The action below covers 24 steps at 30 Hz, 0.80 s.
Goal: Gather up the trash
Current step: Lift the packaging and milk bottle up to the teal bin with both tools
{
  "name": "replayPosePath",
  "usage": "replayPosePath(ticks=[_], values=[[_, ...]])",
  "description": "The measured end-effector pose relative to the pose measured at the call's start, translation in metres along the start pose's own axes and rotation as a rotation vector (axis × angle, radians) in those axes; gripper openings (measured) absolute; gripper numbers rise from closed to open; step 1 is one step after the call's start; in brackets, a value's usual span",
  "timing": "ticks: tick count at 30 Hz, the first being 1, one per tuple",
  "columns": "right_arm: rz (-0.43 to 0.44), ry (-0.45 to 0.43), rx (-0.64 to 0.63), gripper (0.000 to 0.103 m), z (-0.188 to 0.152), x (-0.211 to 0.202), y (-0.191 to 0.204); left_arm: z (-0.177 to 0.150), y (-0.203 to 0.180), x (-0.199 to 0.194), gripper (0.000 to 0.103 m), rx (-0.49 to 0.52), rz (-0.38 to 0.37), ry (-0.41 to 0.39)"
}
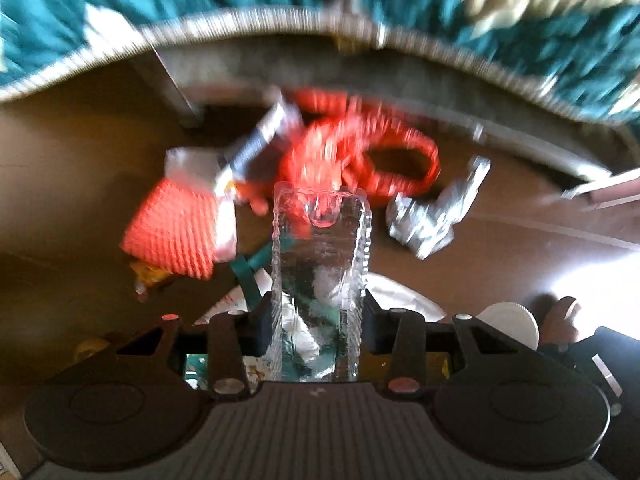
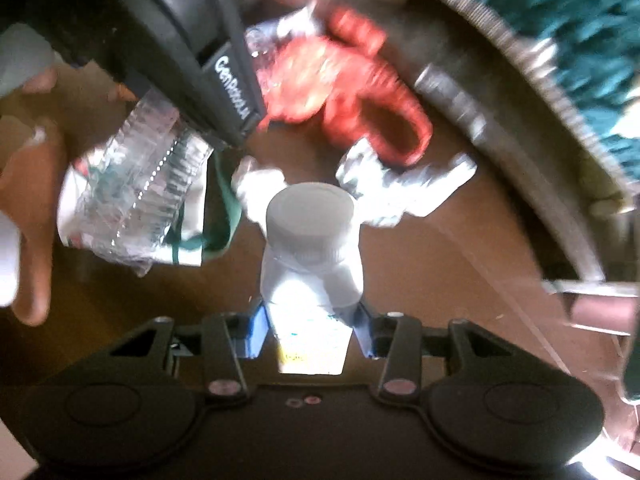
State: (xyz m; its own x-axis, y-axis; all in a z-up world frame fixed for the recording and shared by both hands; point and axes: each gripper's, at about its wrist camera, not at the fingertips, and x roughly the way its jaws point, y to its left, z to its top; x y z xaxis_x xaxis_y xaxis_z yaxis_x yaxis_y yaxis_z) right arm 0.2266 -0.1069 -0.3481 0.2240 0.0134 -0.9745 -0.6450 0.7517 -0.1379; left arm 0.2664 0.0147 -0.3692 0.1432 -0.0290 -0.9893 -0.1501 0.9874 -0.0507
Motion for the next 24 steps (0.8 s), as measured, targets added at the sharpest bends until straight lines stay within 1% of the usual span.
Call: replayPosePath(ticks=[4,8,12,16,21,24], values=[[-0.04,-0.089,0.016,0.043,0.0,-0.047,-0.001,-0.001,-0.001,-0.053,0.042,-0.017,-0.017,-0.094],[-0.067,-0.165,0.053,0.043,-0.005,-0.092,-0.003,-0.012,-0.001,-0.1,0.042,-0.028,-0.028,-0.175],[-0.104,-0.254,0.071,0.043,-0.013,-0.136,-0.003,-0.028,0.004,-0.14,0.042,-0.054,-0.039,-0.243],[-0.112,-0.345,0.136,0.043,-0.019,-0.182,-0.006,-0.043,0.009,-0.183,0.042,-0.065,-0.056,-0.314],[-0.154,-0.463,0.155,0.042,-0.031,-0.237,-0.006,-0.053,0.009,-0.232,0.042,-0.068,-0.077,-0.396],[-0.16,-0.537,0.181,0.042,-0.034,-0.272,-0.009,-0.055,0.008,-0.262,0.042,-0.069,-0.101,-0.46]])
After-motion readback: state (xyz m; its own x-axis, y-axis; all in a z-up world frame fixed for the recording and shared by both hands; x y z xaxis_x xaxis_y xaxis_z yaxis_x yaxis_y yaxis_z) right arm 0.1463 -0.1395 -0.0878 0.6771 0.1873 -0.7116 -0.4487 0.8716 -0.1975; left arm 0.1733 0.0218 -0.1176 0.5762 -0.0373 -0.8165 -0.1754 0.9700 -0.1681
